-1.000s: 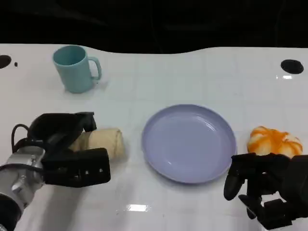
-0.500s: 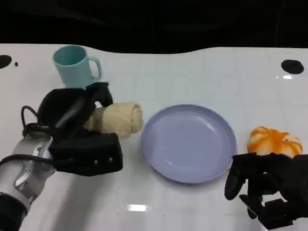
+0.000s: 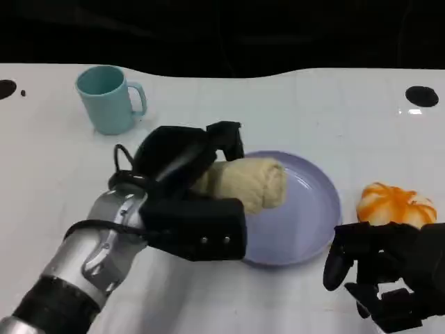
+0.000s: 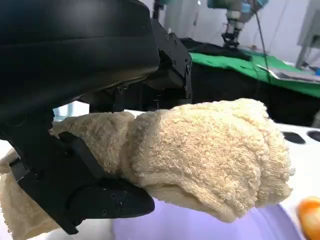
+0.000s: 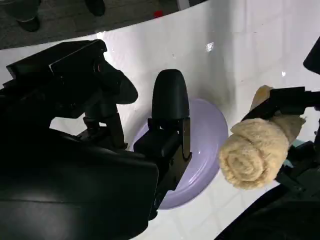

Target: Grasp the towel on the left side of the plate with the left hand and place it into the plate.

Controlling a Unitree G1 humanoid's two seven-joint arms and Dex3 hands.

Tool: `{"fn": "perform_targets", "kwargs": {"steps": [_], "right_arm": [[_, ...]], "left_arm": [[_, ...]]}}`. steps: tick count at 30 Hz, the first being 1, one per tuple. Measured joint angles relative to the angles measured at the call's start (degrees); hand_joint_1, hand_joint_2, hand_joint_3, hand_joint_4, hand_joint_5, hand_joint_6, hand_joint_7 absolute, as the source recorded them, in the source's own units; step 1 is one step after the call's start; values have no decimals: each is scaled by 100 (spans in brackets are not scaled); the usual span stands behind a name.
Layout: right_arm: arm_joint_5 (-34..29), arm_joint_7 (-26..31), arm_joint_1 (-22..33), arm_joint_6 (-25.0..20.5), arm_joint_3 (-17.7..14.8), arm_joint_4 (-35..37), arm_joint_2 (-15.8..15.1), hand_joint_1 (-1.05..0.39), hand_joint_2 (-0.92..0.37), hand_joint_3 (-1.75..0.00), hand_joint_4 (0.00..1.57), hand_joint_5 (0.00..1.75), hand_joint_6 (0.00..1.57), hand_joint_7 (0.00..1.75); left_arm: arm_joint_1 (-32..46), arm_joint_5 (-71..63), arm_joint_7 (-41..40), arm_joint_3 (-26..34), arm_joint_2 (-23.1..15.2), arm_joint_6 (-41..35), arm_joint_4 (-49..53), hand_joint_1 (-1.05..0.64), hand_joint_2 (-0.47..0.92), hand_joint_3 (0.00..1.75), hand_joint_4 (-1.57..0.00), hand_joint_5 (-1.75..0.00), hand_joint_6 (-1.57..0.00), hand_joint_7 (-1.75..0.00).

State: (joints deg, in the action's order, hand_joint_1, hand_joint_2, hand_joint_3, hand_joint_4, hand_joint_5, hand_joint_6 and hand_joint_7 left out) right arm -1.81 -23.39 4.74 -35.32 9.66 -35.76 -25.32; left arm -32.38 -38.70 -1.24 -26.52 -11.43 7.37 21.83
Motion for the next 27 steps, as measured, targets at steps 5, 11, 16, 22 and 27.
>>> {"fn": "perform_targets", "kwargs": {"steps": [5,11,16,22,27], "right_arm": [[1,0,-2,0,11,-20,1,3,-62,-101,69,169,68,143],[16,-7,-3,0,18,-64,1,3,-62,-101,69,168,68,144],[19,-11,-15,-58,18,-69,0,2,-61,-101,68,168,67,144],[68,-33,-23,-70,11,-69,-4,2,-61,-101,68,168,66,144],[80,-42,-24,-71,10,-70,-28,2,-61,-102,68,168,66,144]], "left_arm": [[-204,-81,200,-153,229,-105,43,-21,53,83,-82,-172,-75,-116],[-262,-23,787,-259,368,-281,76,-33,91,15,-57,-114,-76,-15],[-262,-134,1276,-418,279,-421,-80,-59,92,14,-31,-52,-34,0],[-261,-224,1545,-487,222,-583,-330,-74,92,16,-13,-40,-14,0],[-226,-190,1668,-451,54,-601,-662,-76,92,19,-14,-42,-16,-2]]}}
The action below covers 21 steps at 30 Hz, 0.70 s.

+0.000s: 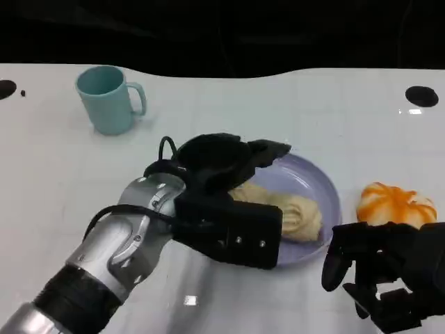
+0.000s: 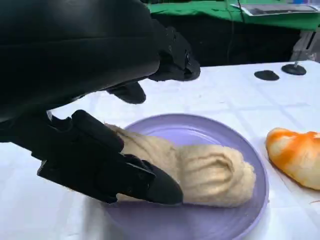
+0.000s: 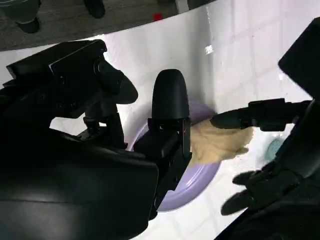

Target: Grasp the towel on the left side of the plate with the left hand and place it into the plate.

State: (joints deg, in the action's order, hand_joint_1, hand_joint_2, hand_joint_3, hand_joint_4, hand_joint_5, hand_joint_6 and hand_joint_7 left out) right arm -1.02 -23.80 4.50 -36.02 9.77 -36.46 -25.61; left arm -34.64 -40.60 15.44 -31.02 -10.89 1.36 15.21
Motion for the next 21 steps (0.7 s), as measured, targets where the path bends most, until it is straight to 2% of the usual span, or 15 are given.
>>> {"fn": "perform_targets", "kwargs": {"steps": [5,11,17,21], "right_arm": [[-1,-1,-8,-33,-2,-28,-37,2,-62,-100,68,169,67,144],[-3,-1,-23,-82,1,-45,-48,2,-63,-98,68,168,67,144],[-11,4,-53,-109,3,-55,-56,3,-63,-99,69,168,67,144],[-13,2,-55,-101,6,-56,-66,2,-63,-98,68,168,67,143]], "left_arm": [[253,266,158,255,-168,-55,-444,-56,92,23,-27,-55,-27,-7],[651,1094,666,847,-381,-278,-1154,-46,92,24,-46,-67,-44,-14],[1430,2248,1234,1561,-416,-1202,-2506,-32,92,24,-56,-73,-54,-16],[2021,3178,1256,2168,-175,-1925,-3239,-29,92,27,-64,-91,-70,-25]]}}
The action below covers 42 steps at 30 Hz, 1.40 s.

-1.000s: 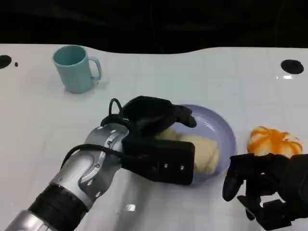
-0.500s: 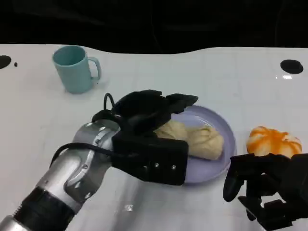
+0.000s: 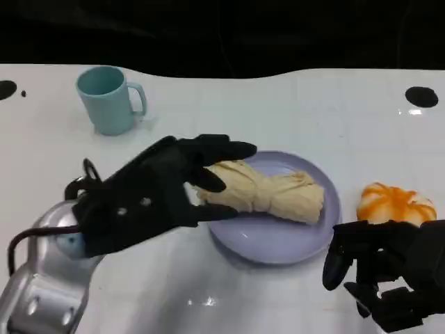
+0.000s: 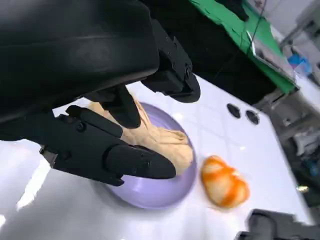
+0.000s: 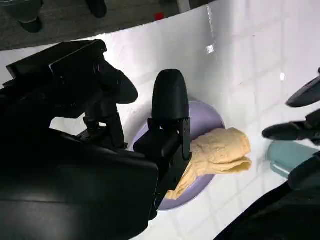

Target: Grasp the towel on the left side of the plate with the left hand and place it into the plate.

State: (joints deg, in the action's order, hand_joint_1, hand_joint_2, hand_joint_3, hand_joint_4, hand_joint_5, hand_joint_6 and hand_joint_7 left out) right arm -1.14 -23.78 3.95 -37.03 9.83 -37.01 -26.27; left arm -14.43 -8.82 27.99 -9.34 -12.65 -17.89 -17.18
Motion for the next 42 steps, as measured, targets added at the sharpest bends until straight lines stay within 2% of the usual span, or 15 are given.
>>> {"fn": "perform_targets", "kwargs": {"steps": [3,4,6,8,10,13,15,21,22,24,30,36,42], "right_arm": [[-7,1,-6,-7,3,-2,-10,3,-63,-98,68,168,67,143],[-8,1,-9,-10,3,-1,-12,3,-64,-98,69,168,67,143],[-7,1,-14,-9,4,0,-14,3,-63,-98,69,168,67,143],[-7,1,-18,-7,4,2,-14,2,-63,-97,69,168,68,143],[-9,2,-27,-4,5,5,-16,2,-63,-98,69,167,68,143],[-14,2,-37,-4,3,9,-26,2,-63,-98,69,168,68,143],[-7,1,-39,-2,0,13,-28,3,-63,-98,69,168,68,143],[18,0,-35,13,-21,28,-33,3,-62,-100,70,167,68,144],[21,0,-35,14,-21,28,-36,3,-62,-100,70,168,68,143],[25,-3,-22,43,-36,32,-51,3,-61,-101,70,168,68,143],[40,-29,63,267,-184,127,-82,4,-61,-103,70,166,68,144],[49,-51,115,457,-212,293,-81,4,-61,-103,69,167,68,144],[55,-54,119,617,-236,410,-78,5,-61,-103,69,169,68,143]], "left_arm": [[373,616,-41,422,153,-400,-425,-25,91,31,-66,-105,-77,-35],[465,741,-102,518,183,-550,-555,-20,75,63,-66,-117,-74,-57],[680,1011,-228,710,273,-820,-861,-17,55,104,-70,-129,-72,-86],[896,1357,-349,892,404,-1168,-1183,-15,46,126,-76,-144,-78,-107],[1116,1823,-476,1142,519,-1828,-1601,-14,43,138,-81,-157,-84,-119],[1348,2448,-613,1501,554,-2883,-2130,-11,49,134,-80,-165,-83,-131],[1484,2814,-686,1699,569,-3332,-2372,-12,51,132,-83,-172,-81,-142],[1811,3326,-1022,1861,669,-3865,-2556,-13,50,134,-85,-175,-80,-151],[1811,3373,-1060,1865,668,-3882,-2560,-13,49,137,-85,-175,-75,-165],[1779,3553,-1155,1939,721,-4010,-2505,-13,50,137,-85,-175,-72,-173],[1629,3865,-1406,2131,829,-4361,-1938,-10,54,135,-85,-175,-71,-175],[1474,3872,-1468,2040,695,-4339,-1639,-9,56,133,-84,-175,-71,-175],[1463,3859,-1469,1891,564,-4181,-1513,-11,53,132,-86,-175,-72,-175]]}}
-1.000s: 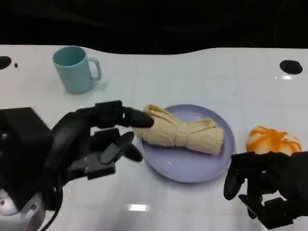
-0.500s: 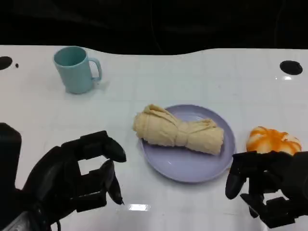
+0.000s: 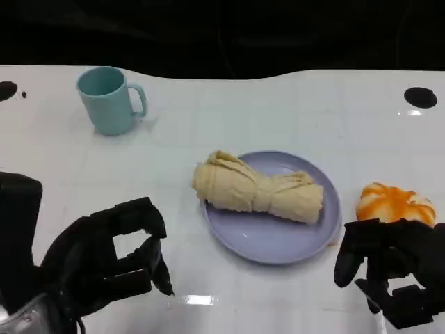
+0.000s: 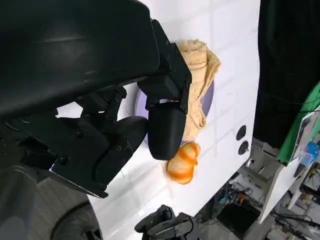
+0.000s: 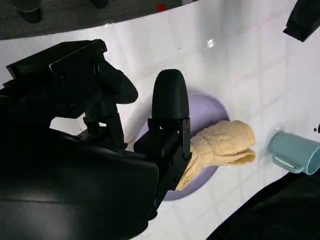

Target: Grasp the towel on the left side of the plate with the left hand and place it into the plate.

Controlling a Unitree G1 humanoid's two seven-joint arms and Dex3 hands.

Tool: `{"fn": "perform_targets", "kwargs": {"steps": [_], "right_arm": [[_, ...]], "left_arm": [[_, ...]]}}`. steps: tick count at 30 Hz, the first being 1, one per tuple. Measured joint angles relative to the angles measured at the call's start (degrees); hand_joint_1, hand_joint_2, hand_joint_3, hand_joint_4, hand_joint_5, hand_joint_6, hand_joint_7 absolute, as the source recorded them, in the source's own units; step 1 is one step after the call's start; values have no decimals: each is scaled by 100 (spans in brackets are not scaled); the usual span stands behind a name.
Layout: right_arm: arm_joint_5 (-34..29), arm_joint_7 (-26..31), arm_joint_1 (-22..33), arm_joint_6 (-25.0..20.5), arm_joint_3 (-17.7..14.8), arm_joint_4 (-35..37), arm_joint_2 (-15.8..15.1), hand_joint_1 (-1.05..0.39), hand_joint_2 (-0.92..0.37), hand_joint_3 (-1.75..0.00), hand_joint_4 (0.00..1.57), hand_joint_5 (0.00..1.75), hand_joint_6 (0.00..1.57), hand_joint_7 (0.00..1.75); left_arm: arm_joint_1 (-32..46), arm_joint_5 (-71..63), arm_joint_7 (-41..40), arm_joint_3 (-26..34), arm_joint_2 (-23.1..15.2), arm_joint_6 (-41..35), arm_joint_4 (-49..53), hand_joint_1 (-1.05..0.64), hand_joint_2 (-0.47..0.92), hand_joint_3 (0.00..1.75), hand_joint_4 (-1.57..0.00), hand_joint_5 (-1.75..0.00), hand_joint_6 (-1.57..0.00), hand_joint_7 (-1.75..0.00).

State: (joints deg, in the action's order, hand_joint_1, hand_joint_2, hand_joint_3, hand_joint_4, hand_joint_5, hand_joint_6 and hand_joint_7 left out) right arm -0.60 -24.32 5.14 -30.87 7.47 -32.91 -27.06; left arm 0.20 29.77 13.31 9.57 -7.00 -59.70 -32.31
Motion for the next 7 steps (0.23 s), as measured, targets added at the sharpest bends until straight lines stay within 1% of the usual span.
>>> {"fn": "perform_targets", "kwargs": {"steps": [7], "right_arm": [[-4,0,7,39,0,-3,0,4,-60,-105,70,169,68,143]], "left_arm": [[2,24,-26,-70,-21,57,-1,-10,54,132,-85,-175,-71,-174]]}}
